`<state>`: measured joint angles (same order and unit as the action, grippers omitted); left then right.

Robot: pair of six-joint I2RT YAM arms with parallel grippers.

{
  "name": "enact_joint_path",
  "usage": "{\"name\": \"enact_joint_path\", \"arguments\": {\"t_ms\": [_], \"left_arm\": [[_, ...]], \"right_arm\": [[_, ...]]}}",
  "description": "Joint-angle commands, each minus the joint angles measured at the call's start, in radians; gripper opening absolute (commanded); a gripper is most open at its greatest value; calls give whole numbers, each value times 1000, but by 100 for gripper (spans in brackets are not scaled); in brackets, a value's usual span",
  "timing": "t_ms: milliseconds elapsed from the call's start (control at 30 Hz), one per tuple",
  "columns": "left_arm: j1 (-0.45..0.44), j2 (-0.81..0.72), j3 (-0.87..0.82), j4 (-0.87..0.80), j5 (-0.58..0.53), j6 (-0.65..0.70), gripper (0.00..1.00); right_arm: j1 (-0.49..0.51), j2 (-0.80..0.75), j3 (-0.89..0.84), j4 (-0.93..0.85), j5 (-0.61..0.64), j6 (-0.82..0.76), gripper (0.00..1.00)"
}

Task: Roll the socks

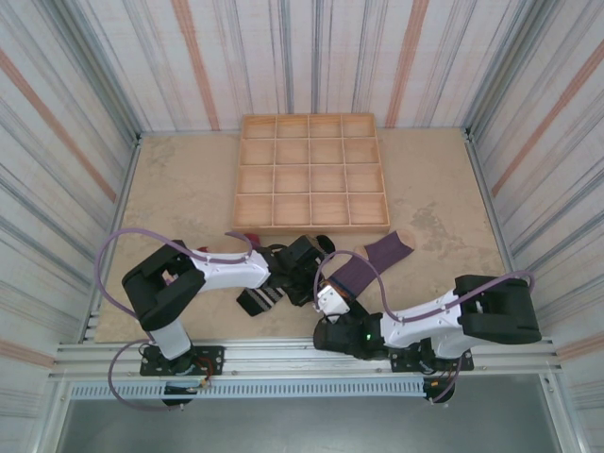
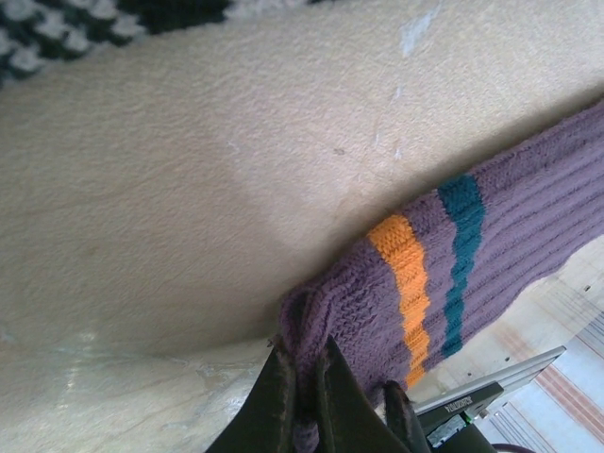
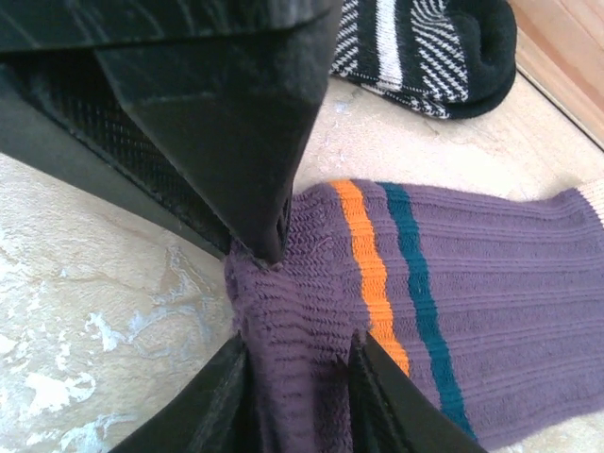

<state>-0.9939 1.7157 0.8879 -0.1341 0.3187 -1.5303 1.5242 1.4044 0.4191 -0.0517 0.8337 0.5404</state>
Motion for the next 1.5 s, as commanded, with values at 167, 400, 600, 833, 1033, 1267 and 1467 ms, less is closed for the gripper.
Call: {"name": "enact_joint_path", "arguments": {"t_ms": [167, 400, 600, 833, 1033, 1267, 1467], "left_arm": [[4, -4, -9, 27, 21, 5, 10], [28, -113, 10, -18, -84, 68, 54], [39, -145, -13, 22, -134, 128, 58], [20, -107, 11, 28, -152, 239, 47], [-18, -101, 29, -4, -206, 316, 40], [-63, -92, -26, 93, -264, 317, 34], [-69, -36, -38, 170, -245, 307, 33]], "right_arm": [[-44, 9, -2, 36, -85, 10, 0], [-241, -182, -130, 168, -462, 52, 0], [-406, -318, -182, 142, -688, 93, 0], [-584, -356, -234, 149, -893, 170, 0], [-700, -385, -283, 191, -1009, 262, 0], [-864, -383, -309, 172, -1161, 309, 0], [-944, -246, -285, 204, -1260, 306, 0]]}}
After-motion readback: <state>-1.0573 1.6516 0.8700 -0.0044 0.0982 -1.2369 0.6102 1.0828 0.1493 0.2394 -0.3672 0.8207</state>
